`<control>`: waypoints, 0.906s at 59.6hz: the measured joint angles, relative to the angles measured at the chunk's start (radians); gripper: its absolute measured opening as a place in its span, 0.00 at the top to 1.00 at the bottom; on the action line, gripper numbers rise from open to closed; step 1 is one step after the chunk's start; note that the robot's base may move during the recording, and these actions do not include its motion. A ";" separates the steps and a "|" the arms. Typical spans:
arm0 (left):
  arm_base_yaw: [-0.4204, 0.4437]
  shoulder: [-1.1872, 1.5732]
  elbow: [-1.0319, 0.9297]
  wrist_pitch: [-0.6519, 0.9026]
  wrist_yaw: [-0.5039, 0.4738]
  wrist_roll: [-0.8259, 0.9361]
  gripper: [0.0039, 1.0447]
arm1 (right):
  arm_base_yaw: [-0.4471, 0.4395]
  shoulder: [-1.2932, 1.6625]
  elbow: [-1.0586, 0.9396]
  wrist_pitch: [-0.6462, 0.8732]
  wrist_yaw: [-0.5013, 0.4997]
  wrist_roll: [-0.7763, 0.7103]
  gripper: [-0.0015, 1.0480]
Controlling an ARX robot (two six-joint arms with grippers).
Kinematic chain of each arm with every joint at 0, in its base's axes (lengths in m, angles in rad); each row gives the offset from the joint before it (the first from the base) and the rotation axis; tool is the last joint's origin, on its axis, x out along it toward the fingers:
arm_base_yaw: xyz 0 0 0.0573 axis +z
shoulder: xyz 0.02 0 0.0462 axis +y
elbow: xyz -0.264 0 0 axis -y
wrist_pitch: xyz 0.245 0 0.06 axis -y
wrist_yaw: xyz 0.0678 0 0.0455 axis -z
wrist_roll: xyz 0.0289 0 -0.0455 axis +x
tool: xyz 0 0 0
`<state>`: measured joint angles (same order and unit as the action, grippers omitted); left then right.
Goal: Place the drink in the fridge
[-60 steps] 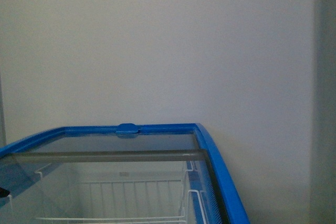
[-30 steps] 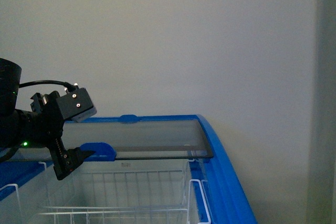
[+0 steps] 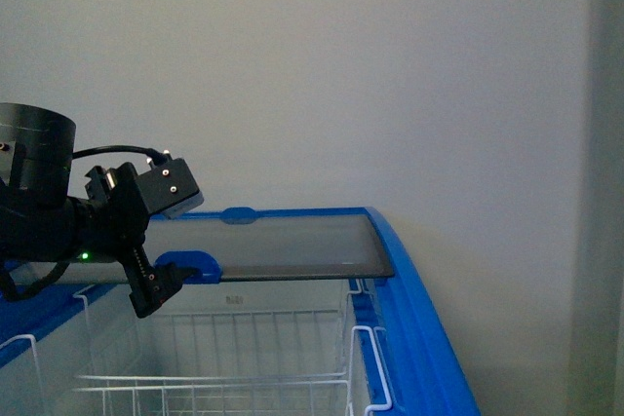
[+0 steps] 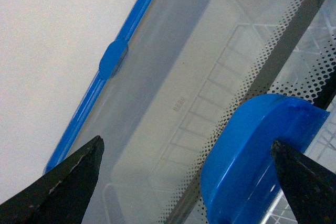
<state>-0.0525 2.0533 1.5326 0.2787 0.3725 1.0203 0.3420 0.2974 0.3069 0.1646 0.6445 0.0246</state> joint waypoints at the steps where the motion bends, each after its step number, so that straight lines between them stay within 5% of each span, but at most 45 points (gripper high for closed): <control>1: 0.000 0.005 0.004 0.006 -0.005 0.001 0.07 | 0.000 0.000 0.000 0.000 0.000 0.000 0.62; 13: -0.006 0.041 0.016 0.153 -0.061 -0.052 0.07 | 0.000 0.000 0.000 0.000 0.000 0.000 0.62; 27: -0.007 -0.043 -0.080 0.140 -0.113 -0.228 0.07 | 0.000 0.000 0.000 0.000 0.000 0.000 0.62; 49: 0.068 -0.696 -0.660 -0.005 -0.005 -0.887 0.07 | 0.000 0.000 0.000 0.000 0.001 0.000 0.62; 54: 0.069 -0.887 -0.843 0.060 -0.144 -0.949 0.15 | 0.000 0.000 0.000 0.000 0.001 0.000 0.62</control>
<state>0.0170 1.1664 0.6895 0.3382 0.2283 0.0715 0.3420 0.2974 0.3069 0.1646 0.6453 0.0246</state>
